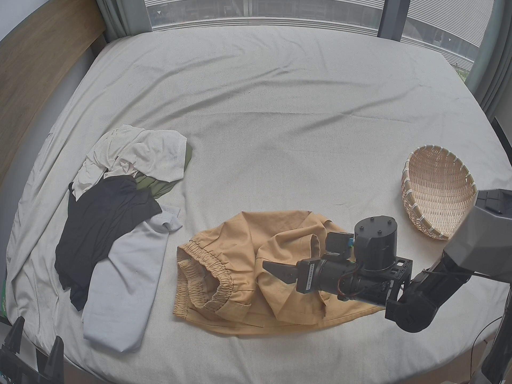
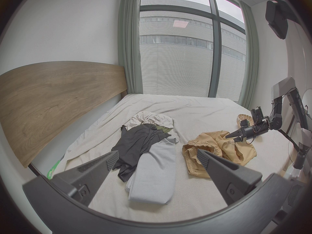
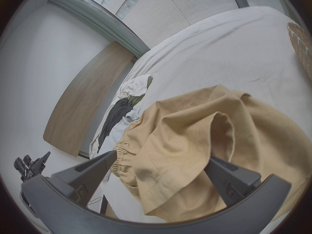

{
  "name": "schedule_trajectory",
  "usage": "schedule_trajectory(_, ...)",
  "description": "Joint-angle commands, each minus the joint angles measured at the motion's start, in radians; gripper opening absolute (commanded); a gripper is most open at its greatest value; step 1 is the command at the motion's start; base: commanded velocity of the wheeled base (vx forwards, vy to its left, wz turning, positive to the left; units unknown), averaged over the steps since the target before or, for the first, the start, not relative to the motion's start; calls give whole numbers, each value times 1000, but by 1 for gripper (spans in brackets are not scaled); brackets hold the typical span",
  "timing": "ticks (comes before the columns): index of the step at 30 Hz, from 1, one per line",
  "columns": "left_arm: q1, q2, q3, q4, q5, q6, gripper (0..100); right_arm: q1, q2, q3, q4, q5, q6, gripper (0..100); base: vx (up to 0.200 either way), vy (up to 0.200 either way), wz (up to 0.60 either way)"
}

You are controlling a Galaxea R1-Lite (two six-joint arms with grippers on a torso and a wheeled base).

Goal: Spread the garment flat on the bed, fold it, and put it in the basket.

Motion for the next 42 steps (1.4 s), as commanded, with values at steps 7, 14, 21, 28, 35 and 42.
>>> schedule_trajectory(7, 0, -12, 18, 0, 1, -2, 100, 51, 93, -24, -95, -1, 45, 100, 0, 0, 0)
schedule_trajectory(14, 0, -13, 18, 0, 1, -2, 100, 73, 96, -35, -108, -1, 107, 100, 0, 0, 0)
schedule_trajectory(21, 0, -12, 18, 0, 1, 0, 100, 73, 84, -49, -110, -4, 107, 100, 0, 0, 0)
schedule_trajectory(28, 0, -13, 18, 0, 1, -2, 100, 73, 72, -52, -110, -26, 107, 100, 0, 0, 0)
schedule_trajectory(35, 0, -12, 18, 0, 1, -2, 100, 73, 75, -56, -110, -52, 107, 0, 0, 0, 0)
schedule_trajectory(42, 0, -12, 18, 0, 1, -2, 100, 73, 72, -50, -108, -57, 105, 0, 0, 0, 0)
